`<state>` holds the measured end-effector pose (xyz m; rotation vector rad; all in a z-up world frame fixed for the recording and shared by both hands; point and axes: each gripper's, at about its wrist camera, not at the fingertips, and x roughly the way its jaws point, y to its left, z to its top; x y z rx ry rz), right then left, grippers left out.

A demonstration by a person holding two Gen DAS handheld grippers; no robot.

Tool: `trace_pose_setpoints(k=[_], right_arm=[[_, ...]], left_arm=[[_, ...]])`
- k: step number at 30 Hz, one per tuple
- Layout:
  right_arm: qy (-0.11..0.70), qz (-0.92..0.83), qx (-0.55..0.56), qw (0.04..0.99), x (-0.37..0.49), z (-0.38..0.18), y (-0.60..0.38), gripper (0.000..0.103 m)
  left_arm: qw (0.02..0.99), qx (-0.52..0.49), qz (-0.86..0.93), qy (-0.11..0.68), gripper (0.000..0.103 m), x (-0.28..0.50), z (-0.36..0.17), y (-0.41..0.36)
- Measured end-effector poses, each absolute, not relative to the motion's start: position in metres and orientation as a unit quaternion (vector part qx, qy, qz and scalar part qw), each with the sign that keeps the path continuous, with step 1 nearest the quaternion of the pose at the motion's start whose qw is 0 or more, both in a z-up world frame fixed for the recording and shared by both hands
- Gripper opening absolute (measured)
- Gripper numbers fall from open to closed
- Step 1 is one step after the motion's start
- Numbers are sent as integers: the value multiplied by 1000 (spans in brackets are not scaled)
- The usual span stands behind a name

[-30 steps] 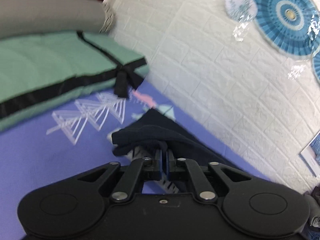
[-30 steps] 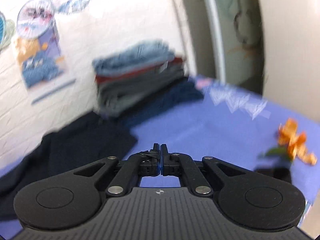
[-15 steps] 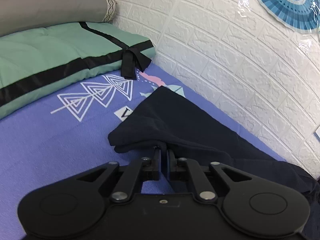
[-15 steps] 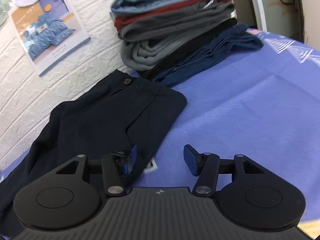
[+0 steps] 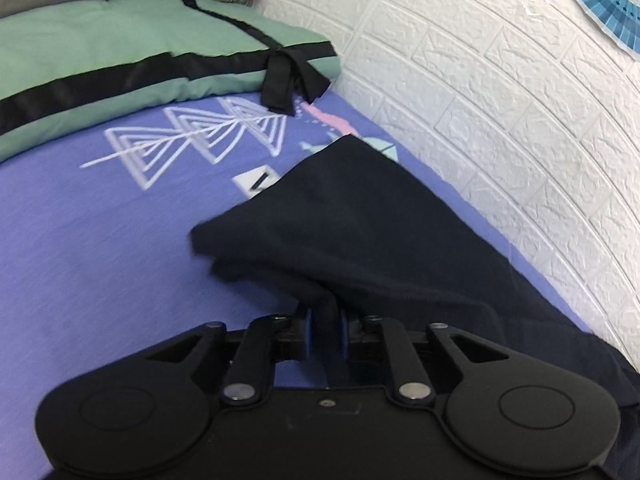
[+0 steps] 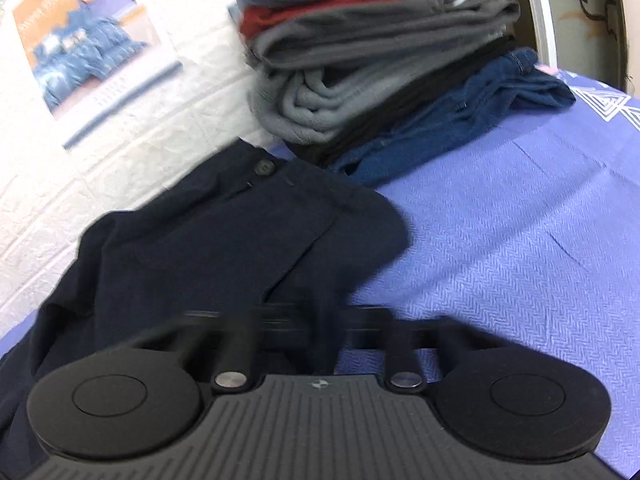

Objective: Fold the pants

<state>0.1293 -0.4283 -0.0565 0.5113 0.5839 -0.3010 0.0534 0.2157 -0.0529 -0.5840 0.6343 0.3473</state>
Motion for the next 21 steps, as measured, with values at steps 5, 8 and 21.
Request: trace_pose_setpoints(k=[5, 8, 21], right_arm=[[234, -139, 215, 938, 87, -5, -427, 1], [224, -125, 221, 941, 42, 16, -429, 1], [346, -172, 267, 883, -150, -40, -388, 1]], left_arm=[[907, -285, 163, 263, 12, 44, -21, 233], [915, -281, 151, 246, 12, 24, 4, 244], [885, -228, 194, 357, 14, -55, -46, 259]])
